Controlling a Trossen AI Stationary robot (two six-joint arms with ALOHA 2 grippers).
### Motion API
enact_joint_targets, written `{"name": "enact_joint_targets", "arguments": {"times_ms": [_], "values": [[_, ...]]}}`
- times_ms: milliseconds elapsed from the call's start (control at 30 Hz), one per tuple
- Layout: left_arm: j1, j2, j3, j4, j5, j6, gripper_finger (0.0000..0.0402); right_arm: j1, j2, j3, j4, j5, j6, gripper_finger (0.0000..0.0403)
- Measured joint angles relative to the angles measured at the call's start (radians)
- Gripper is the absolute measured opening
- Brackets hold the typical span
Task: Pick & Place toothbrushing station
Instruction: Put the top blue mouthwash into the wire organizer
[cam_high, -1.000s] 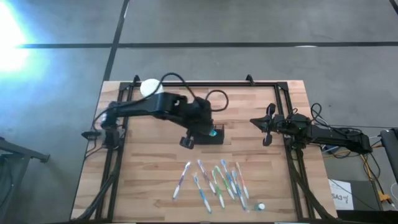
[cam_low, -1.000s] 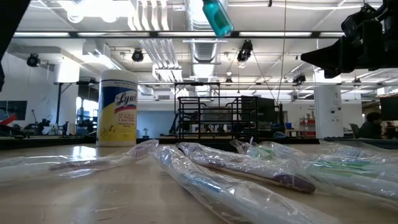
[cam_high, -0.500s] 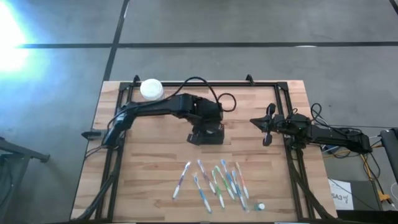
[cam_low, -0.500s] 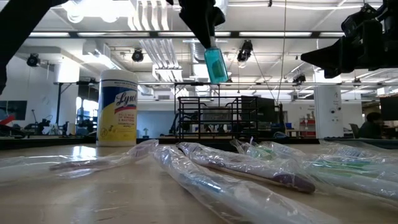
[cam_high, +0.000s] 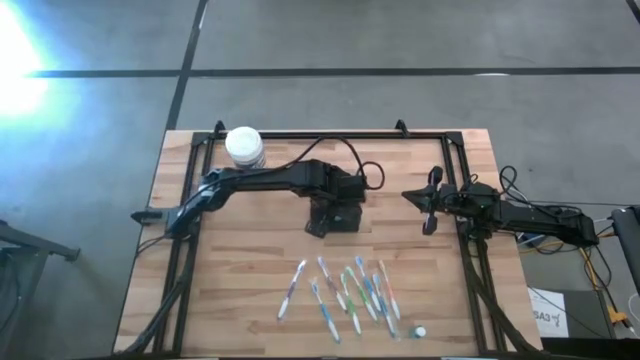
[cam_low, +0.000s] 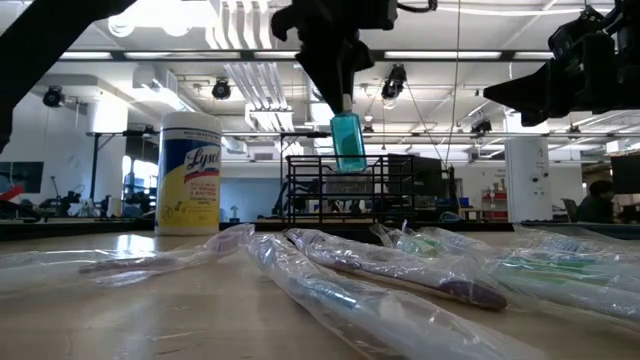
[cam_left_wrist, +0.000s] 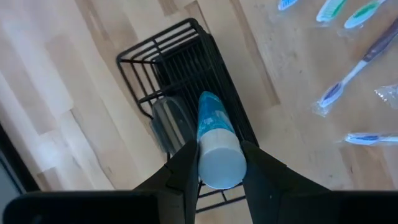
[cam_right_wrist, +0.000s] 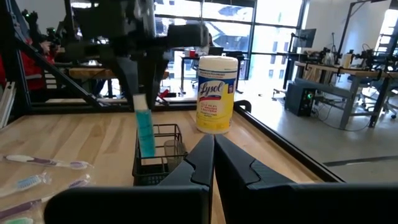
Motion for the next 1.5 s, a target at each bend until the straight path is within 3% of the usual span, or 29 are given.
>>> {"name": "enact_joint_targets", "arguments": {"times_ms": [533,1500], "values": [[0.006,0.090,-0.001,0.004,0.000,0.003,0.0098,0.000,0.000,0.000,0.000,0.000,0.000,0.0008],[0.029,0.149,-0.002,0.005,0.019,-0.007,0.0098,0.000,0.000,0.000,0.001,0.000,0.000,0.0008]]}}
